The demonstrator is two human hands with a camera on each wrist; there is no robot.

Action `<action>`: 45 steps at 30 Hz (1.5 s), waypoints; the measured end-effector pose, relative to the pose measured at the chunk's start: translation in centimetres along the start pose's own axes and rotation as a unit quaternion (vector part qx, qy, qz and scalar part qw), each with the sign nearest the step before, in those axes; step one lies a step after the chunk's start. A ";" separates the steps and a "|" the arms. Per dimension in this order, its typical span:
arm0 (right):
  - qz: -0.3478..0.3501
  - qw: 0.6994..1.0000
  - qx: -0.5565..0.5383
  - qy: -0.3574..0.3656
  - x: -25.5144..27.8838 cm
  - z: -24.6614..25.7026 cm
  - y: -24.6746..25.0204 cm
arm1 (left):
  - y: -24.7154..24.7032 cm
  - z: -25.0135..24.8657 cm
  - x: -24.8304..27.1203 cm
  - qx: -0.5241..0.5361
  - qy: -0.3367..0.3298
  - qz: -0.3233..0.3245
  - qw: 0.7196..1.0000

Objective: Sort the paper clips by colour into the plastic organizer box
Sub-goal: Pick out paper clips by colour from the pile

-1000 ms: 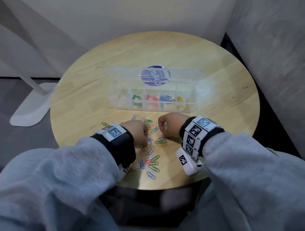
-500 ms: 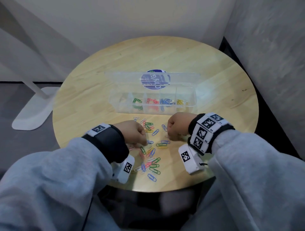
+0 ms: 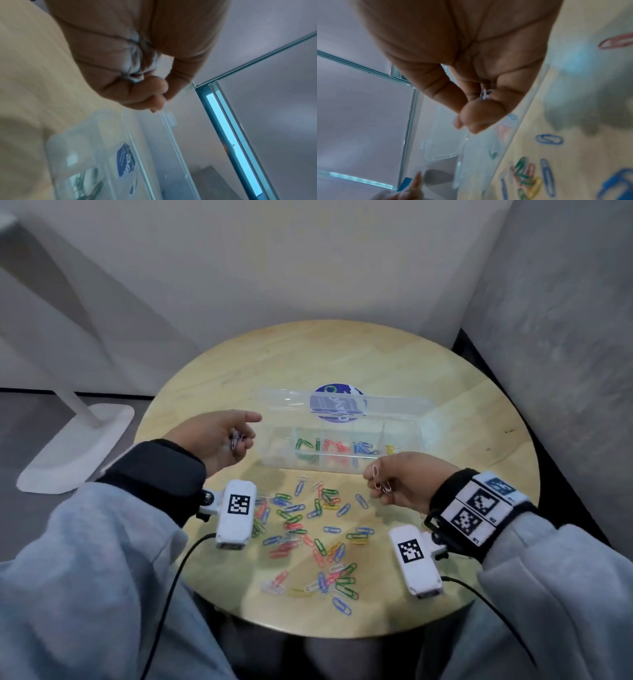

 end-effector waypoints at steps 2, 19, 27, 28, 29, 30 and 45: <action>-0.004 0.997 -0.078 -0.003 -0.1 1.1 -1.1 | 0.4 -0.1 -1.3 0.077 0.010 -0.014 0.997; -0.039 0.990 -0.137 -0.001 -6.3 7.7 -12.0 | -0.6 0.4 -4.6 0.187 0.068 0.074 0.977; -0.041 0.997 0.041 0.055 -3.7 5.7 -8.6 | 0.3 0.4 -4.0 0.079 0.017 0.032 0.996; -0.043 0.994 0.078 0.064 -3.2 5.2 -7.7 | 0.5 0.3 -3.8 0.027 -0.005 0.019 0.999; -0.051 0.989 0.116 0.071 -2.6 4.7 -6.7 | 0.7 0.2 -3.6 -0.036 -0.035 0.008 0.999; -0.063 0.983 0.156 0.078 -2.1 4.1 -5.8 | 0.9 0.1 -3.5 -0.104 -0.068 0.001 0.992; -0.145 0.797 0.583 0.063 -1.6 -1.8 -2.3 | -4.0 6.4 -0.5 -0.600 -0.199 0.158 0.758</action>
Point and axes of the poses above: each hand's wrist, its own x-axis away from the middle knuckle, its own y-axis out of the back of the hand, z = x × y, the point moved 4 cm from there along -x, towards the middle knuckle, and after that the axes turned 10 degrees about -z, right-handed, at the moved point
